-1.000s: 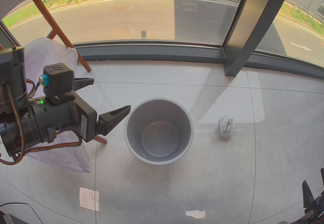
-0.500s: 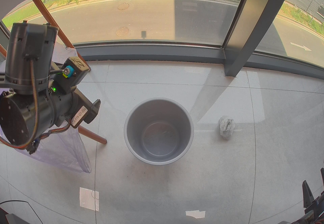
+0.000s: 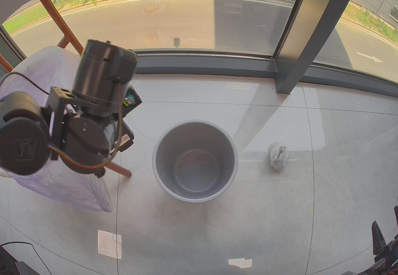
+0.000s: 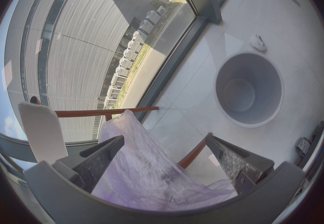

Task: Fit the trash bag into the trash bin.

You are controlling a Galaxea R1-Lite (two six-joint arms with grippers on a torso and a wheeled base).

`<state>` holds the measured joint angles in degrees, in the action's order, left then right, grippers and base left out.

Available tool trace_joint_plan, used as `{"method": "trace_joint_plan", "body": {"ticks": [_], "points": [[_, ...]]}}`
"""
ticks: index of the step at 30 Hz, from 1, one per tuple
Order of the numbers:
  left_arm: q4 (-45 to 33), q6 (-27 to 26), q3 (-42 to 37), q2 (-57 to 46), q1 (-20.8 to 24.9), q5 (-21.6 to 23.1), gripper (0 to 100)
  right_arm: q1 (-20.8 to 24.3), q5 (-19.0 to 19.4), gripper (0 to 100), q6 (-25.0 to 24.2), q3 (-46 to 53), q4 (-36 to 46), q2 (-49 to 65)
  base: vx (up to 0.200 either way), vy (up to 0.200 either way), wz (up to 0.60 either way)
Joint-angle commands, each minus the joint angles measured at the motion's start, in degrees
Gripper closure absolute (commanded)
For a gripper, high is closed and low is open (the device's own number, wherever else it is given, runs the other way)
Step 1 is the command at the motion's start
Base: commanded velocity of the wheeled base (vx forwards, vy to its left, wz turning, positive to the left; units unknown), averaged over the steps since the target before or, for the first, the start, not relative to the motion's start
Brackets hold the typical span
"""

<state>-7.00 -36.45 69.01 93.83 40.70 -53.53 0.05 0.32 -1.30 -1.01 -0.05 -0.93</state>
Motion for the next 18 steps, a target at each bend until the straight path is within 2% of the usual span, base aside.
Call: {"method": "trace_joint_plan", "body": {"ticks": [1,3,6,8,11,18], "points": [[0.32,-1.52,1.48,6.54,-0.1,-1.84,0,0.04,0.03,0,0.07,0.84,-0.13,0.93,0.0,0.0,0.0],[0.05,-2.22,1.48,7.51,-0.36,-4.39,0,0.04,0.03,0,0.07,0.84,-0.13,0.93,0.0,0.0,0.0],[0.14,-2.75,2.0,9.44,-0.54,-11.07,0,0.04,0.03,0,0.07,0.84,-0.13,0.93,0.0,0.0,0.0],[0.23,-2.57,2.36,10.58,-1.33,-13.18,0,0.04,0.03,0,0.07,0.84,-0.13,0.93,0.0,0.0,0.0],[0.32,-2.57,2.36,10.85,-3.88,-13.44,0,0.04,0.03,0,0.07,0.84,-0.13,0.93,0.0,0.0,0.0],[3.31,-1.34,-0.1,12.69,-5.2,-14.76,0,0.04,0.03,0,0.07,0.84,-0.13,0.93,0.0,0.0,0.0]]}}
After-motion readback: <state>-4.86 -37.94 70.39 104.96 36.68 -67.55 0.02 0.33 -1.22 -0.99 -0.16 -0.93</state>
